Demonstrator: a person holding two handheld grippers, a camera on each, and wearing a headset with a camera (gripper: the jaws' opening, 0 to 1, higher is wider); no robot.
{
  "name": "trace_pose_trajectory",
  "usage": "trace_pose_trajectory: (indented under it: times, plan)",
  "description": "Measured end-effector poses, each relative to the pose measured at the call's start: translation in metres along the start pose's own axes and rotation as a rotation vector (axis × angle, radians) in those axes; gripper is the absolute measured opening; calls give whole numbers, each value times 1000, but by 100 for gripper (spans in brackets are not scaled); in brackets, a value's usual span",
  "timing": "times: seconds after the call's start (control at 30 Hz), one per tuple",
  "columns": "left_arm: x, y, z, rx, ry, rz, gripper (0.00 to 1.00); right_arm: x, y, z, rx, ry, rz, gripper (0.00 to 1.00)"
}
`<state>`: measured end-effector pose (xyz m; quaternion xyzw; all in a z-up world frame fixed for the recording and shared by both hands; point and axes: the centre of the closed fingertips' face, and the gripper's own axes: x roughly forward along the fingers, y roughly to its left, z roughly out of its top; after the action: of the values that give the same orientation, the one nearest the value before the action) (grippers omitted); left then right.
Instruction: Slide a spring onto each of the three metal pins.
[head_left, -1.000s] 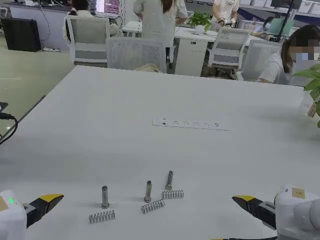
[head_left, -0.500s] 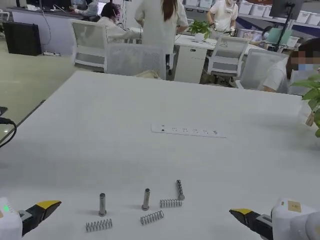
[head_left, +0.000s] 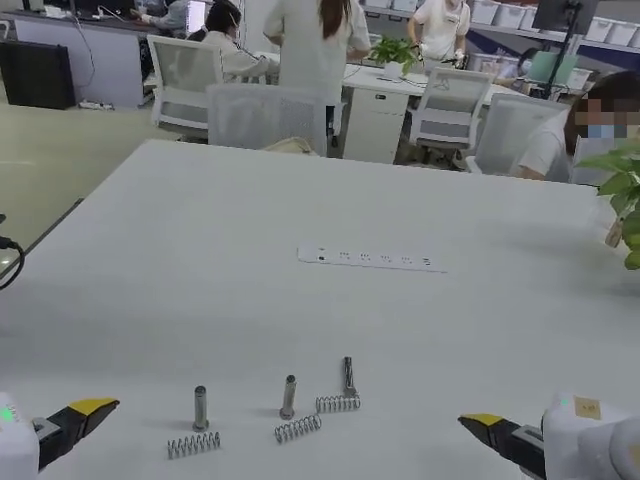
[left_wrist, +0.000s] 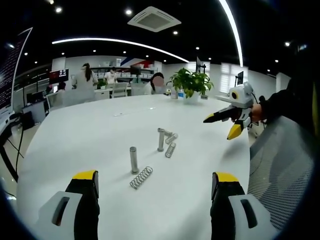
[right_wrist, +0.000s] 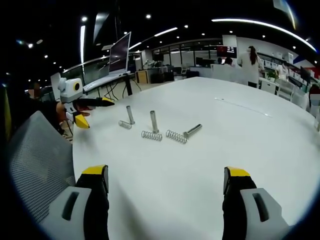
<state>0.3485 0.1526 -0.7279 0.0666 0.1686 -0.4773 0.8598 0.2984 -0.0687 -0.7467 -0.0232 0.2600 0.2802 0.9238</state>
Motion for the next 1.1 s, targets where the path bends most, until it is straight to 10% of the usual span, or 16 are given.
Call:
trace_pose_trajectory:
  times: [1.1]
  plan:
    - [3, -7, 2, 6, -8, -19, 91, -1, -3, -4, 8, 12, -9, 94]
